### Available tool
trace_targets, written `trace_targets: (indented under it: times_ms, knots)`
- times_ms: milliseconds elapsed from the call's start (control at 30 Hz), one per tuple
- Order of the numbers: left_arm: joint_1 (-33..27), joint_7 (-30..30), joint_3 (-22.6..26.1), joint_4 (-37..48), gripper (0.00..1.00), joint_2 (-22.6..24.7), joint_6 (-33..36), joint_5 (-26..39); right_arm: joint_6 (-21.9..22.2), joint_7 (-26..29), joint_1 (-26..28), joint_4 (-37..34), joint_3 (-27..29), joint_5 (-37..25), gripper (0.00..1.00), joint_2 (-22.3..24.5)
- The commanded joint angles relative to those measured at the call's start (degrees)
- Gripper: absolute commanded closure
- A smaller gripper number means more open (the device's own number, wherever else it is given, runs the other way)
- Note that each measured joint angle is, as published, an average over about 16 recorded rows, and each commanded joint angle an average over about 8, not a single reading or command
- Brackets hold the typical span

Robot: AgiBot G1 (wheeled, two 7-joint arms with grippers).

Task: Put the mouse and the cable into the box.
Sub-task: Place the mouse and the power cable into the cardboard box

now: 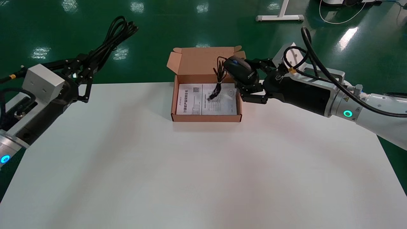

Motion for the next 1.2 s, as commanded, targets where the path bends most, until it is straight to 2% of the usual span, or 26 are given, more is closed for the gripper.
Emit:
trace_targets:
  times_ms: [33, 300, 733, 1200]
  knots:
    - [-0.45, 0.27, 0.17, -0.05, 1.0, 0.24, 0.05, 0.15, -0.48, 0.17, -0.39, 0.26, -0.38, -0.29, 1.0, 0.12]
    - [-0.54, 1.3, 0.3, 0.0, 1.0, 0.17, 0.52, 0.7, -0.64, -2.11, -0.13, -4.31, -1.67, -1.51, 1.0, -2.77]
    - [0.88, 1.73, 0.18, -0.17, 1.0, -0.16, 0.4, 1.14, -1.86, -10.19, 0.9, -14.05, -2.5, -1.63, 1.0, -9.13]
    - [1.56, 2.09, 0.46, -0.29, 1.0, 0.09, -0.55, 1.95, -3.52, -19.19, 5.64, -26.59, -2.09, -0.94, 1.0, -14.02]
